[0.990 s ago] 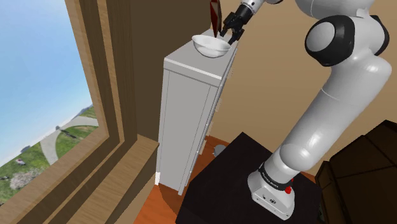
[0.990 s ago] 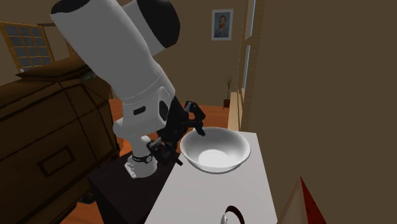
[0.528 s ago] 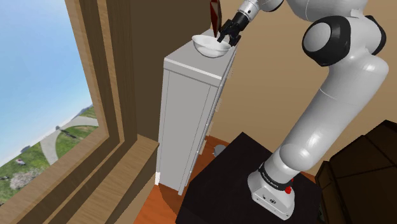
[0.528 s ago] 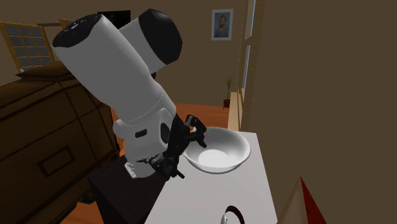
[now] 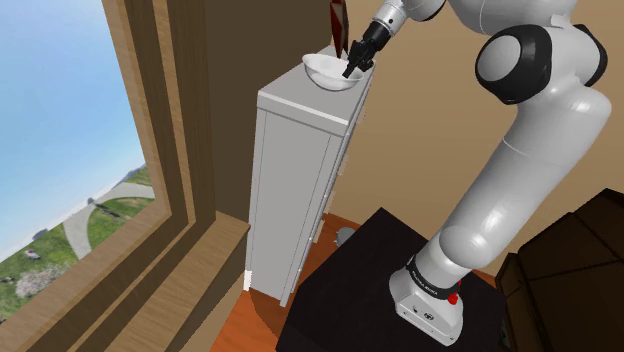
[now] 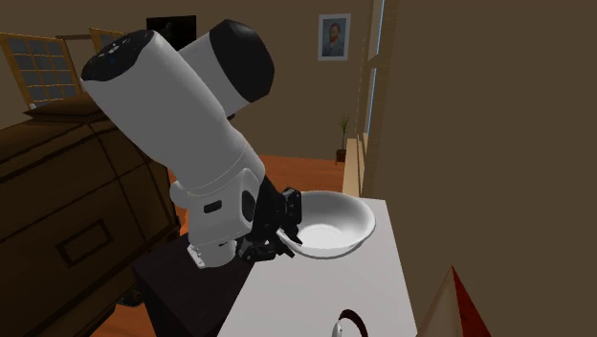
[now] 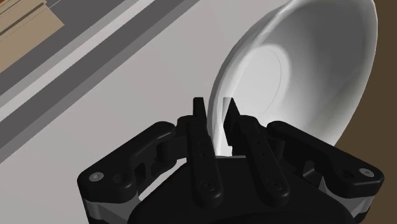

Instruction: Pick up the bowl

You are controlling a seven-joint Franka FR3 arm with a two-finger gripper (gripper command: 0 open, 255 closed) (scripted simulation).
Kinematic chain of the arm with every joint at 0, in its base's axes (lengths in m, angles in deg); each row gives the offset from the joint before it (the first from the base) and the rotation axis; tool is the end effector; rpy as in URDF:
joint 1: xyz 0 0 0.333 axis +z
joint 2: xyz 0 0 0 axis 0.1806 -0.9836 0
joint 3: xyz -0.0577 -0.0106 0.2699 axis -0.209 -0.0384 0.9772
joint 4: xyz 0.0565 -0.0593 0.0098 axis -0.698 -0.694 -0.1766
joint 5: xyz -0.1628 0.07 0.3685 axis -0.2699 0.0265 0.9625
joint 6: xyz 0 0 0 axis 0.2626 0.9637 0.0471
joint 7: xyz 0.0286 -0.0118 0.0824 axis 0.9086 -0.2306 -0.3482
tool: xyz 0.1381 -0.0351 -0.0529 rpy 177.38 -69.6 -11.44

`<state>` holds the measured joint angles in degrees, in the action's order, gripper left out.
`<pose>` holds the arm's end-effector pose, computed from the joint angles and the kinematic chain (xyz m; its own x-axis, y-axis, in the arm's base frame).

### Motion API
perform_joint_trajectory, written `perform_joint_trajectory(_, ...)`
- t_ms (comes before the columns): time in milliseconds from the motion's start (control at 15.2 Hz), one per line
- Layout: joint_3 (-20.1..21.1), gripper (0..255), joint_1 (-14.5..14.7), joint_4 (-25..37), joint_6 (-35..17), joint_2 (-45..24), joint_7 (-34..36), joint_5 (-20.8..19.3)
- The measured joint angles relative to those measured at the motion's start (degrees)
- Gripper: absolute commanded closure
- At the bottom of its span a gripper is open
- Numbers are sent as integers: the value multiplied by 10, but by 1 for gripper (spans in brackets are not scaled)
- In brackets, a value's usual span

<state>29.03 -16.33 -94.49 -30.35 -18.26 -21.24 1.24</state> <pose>0.5332 -0.2352 0.5047 0.9868 -0.1515 0.0564 -0.1021 -0.8544 -0.5095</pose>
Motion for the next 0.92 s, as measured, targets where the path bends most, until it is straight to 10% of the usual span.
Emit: perform_joint_trajectory(924, -4, 255, -10, 90, 69, -19, 28, 13)
